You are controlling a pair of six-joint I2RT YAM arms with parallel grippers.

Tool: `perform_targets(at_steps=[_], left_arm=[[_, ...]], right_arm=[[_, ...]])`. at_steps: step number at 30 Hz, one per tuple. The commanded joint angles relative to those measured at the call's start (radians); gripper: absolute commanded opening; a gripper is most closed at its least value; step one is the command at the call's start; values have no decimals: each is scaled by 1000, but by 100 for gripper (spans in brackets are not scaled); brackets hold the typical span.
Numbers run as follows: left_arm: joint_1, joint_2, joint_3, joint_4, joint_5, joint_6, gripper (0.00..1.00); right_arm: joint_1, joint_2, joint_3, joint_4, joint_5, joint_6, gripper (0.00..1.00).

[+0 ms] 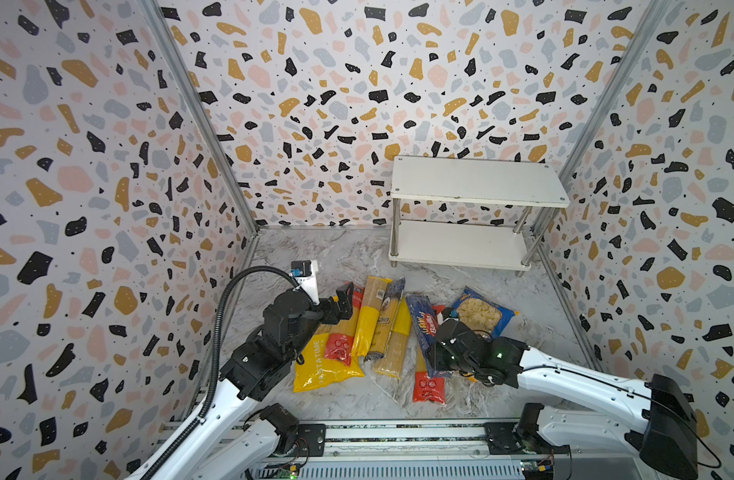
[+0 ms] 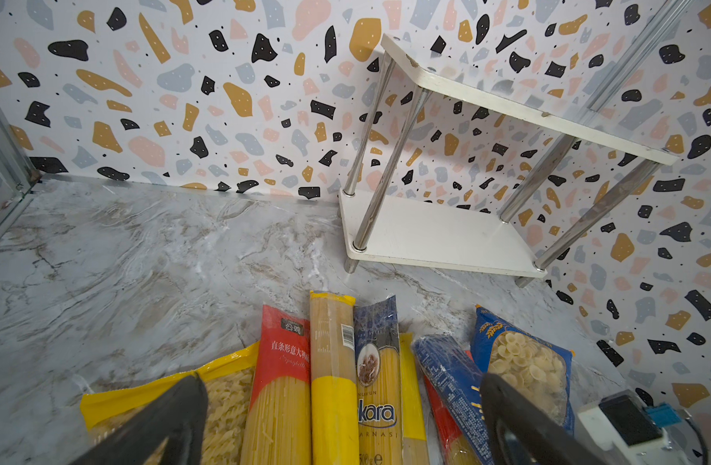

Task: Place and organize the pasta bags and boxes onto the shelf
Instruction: 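Close the right gripper on the Barilla box and lift it upright, then carry the Barilla box with the right gripper up beside the shelf's top tier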

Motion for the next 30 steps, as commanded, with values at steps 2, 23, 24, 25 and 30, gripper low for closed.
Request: perform_targets(at_steps=[2,23,24,25,30], left_arm=[[-4,11,7,52,-13,-3,100],[-5,51,7,69,-54,34,100],[-4,51,8,69,-56,35,100],[-4,54,11,71,-56,37,100],[-4,66,37,72,-47,45,100]], right_arm=[[-22,-101,46,90,20,-86,30],[-120,-118,458,-56,62,-339,30],[-127,-113,477,-52,58,-349,30],[-135,-105,504,-47,57,-361,30],[-169,-52,670,-39,67,-432,29]])
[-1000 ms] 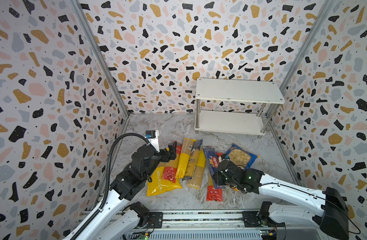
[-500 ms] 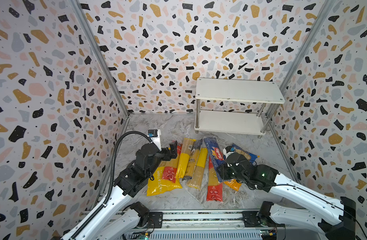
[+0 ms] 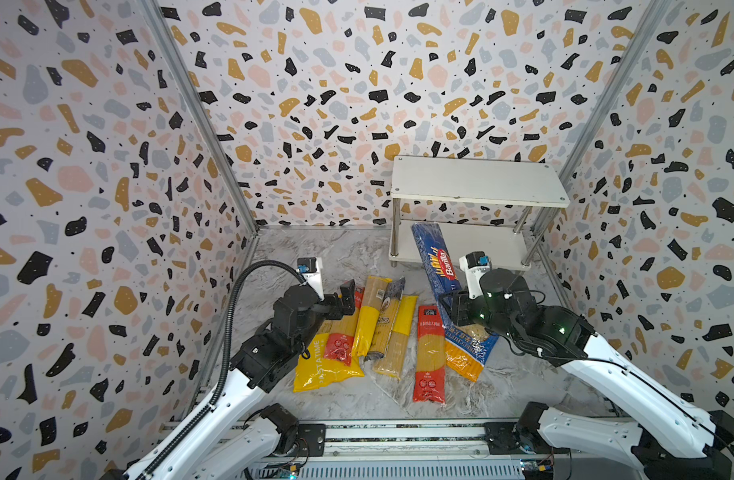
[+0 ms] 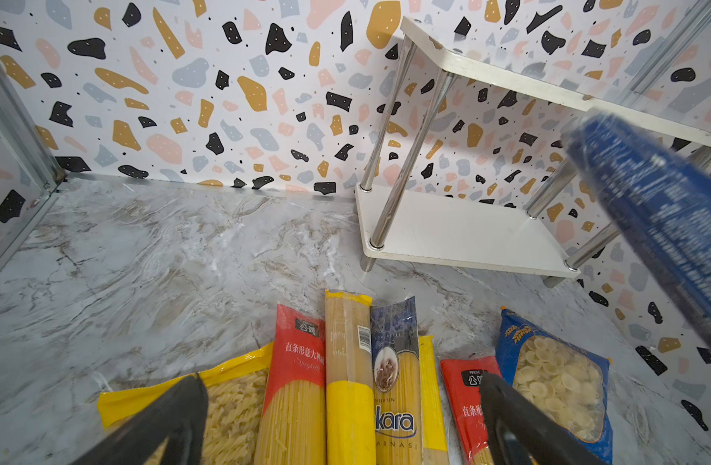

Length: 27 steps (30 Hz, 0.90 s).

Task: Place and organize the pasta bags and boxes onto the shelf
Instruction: 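Carry the Barilla box with the right gripper up beside the shelf's top tier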

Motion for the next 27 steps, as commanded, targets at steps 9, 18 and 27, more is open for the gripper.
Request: perform_targets(at_steps=[9,18,27], left_arm=[[-4,-3,71,46,-15,45,100],[-4,22,109,47,-4,56,99],[-4,28,118,44,-1,66,99]], right_arm=[[-98,157,477,169,151,-273,29],[-342,394,807,198,120,-430,31],[-556,647,1136,175,144,-550,31]])
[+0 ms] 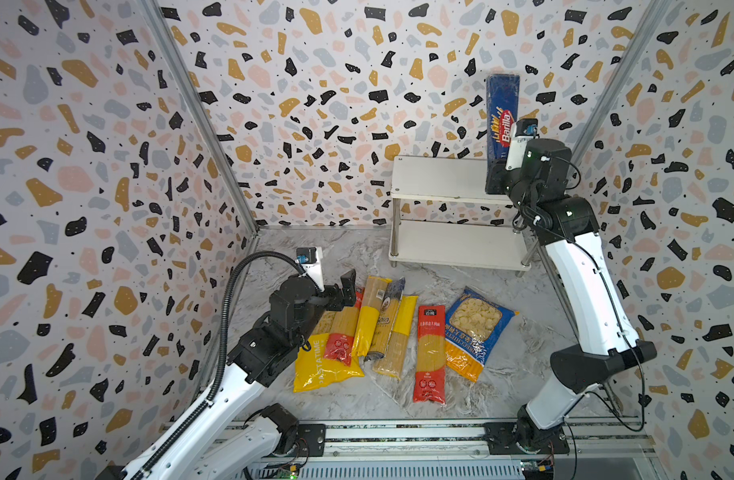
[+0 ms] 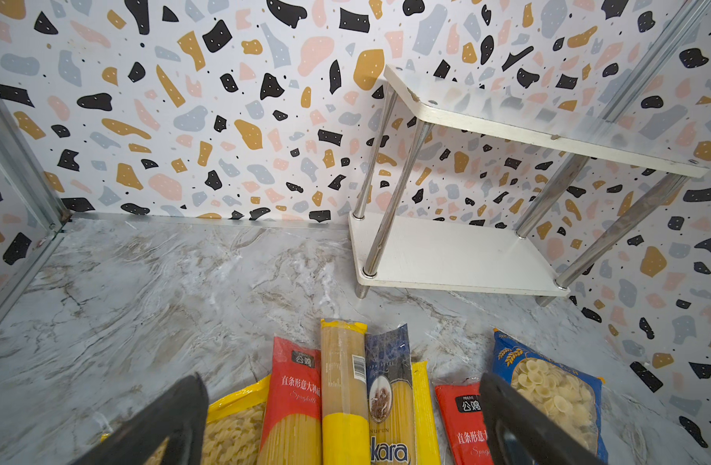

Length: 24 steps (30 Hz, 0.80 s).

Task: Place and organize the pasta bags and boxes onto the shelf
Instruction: 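Carry the Barilla box with the right gripper up beside the shelf's top tier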

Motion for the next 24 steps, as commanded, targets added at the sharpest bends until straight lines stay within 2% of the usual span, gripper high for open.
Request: perform_targets(at_steps=[1,6,18,24], left_arm=[[-4,-5,30,32,3,19,100],[-4,17,19,38,5,22,100],[-4,110,4,107,54,7,100],[-4,128,9,114,55,9,99]], right_arm=[[-47,-20,109,156,33,-81,31],[-142,9,89,128,31,-92,30],[-300,-65,-157,165,77,-127,30],[-360,-106,-264,217,63,-128,30]])
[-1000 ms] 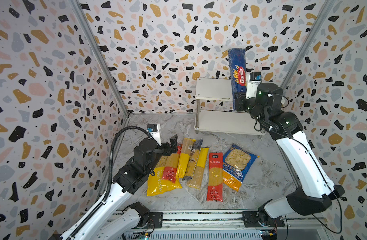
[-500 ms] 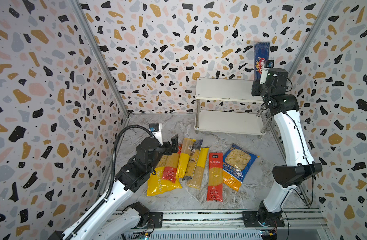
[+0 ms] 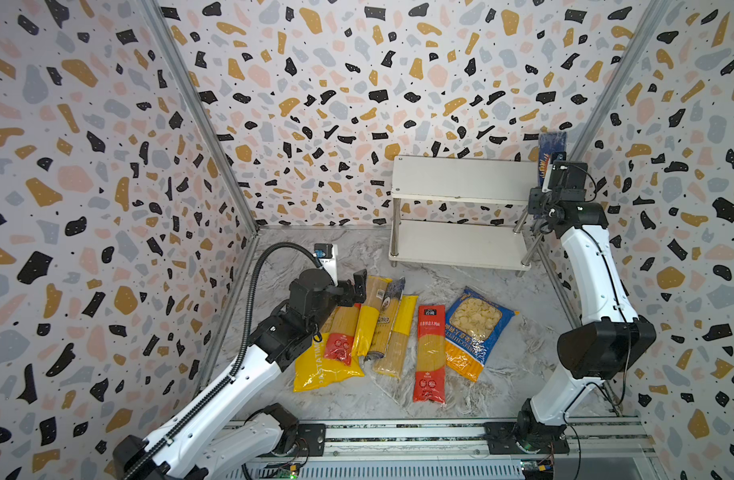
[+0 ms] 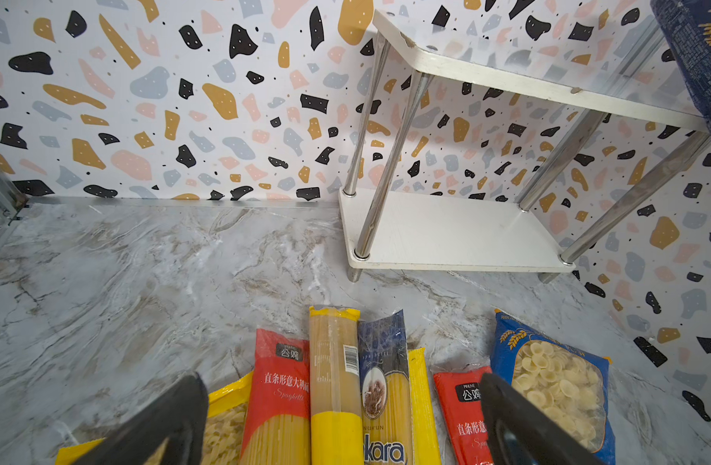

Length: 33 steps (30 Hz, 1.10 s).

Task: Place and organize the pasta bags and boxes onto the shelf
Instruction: 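Carry the Barilla box with the right gripper up beside the shelf's top tier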

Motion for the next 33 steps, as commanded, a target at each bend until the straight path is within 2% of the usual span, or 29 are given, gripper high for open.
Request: perform_targets(at_steps=[1,11,17,21,29,33], left_arm=[[-4,2,9,53,7,9,100],[-6,32,15,56,10,8,100],[-6,40,14,58,10,6,100],[-5,37,13,54,8,4,100],[-5,33,-6,64,6,-3,100],[-6,40,-1,69,15,-4,100]], right_arm=[[-31,-120,10,188,12,-4,30],[-148,-95,16,191,-160,31,32],[-170,-67,27,196,-226,14,33],[-170,-68,19,209,-237,23,32],[-170,-172,-59,281,-167,24,30],[-171,-172,-26,280,-236,23,31]])
